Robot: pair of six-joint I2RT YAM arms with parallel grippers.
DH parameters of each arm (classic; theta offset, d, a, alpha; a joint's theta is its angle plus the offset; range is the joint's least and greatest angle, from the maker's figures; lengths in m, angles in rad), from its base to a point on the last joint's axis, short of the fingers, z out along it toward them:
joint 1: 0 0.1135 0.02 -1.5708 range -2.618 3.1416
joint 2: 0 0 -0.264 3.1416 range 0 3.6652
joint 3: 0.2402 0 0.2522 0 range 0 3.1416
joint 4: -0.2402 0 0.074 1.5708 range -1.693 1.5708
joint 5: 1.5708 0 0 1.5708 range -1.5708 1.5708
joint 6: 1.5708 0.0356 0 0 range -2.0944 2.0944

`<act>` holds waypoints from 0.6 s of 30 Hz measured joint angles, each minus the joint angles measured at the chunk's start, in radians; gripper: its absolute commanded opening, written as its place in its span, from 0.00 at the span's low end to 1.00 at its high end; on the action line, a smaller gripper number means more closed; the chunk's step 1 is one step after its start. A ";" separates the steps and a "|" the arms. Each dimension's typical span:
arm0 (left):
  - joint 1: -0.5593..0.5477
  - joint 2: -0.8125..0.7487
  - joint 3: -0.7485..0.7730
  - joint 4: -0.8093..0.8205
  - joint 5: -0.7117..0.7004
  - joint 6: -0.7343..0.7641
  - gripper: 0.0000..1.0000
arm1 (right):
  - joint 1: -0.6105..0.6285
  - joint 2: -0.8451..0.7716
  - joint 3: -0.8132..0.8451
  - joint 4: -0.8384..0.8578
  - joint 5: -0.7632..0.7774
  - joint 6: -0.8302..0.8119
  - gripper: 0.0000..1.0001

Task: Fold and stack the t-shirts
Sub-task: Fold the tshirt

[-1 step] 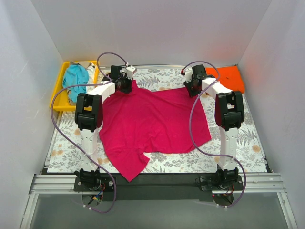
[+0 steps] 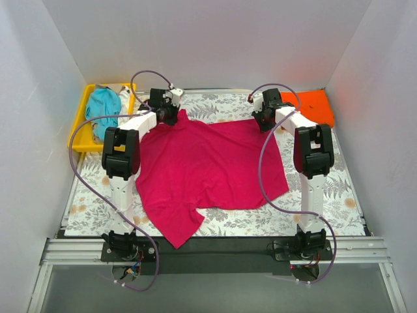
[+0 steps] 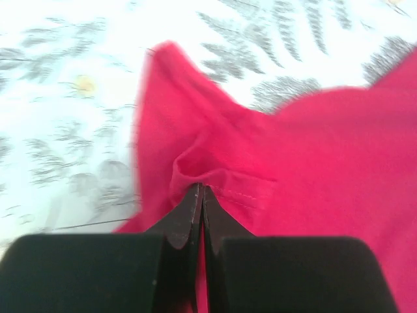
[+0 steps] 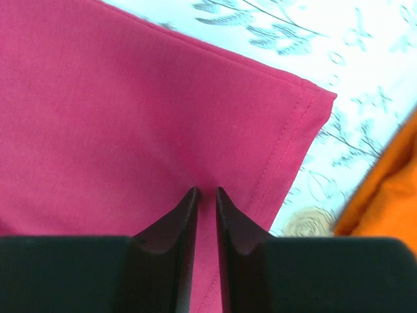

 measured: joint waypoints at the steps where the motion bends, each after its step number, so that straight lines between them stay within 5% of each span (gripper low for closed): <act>1: 0.002 0.000 0.000 0.011 -0.016 -0.003 0.00 | 0.001 0.000 0.000 0.001 0.020 0.000 0.19; 10: 0.128 0.023 0.111 0.171 -0.207 -0.038 0.00 | 0.002 0.003 0.000 0.004 0.183 0.032 0.19; 16: 0.146 0.044 0.077 0.146 0.030 -0.070 0.70 | 0.002 0.007 0.005 0.003 0.204 0.041 0.19; 18: 0.145 0.044 0.060 0.117 0.130 -0.066 0.78 | 0.002 0.010 0.008 0.004 0.204 0.041 0.19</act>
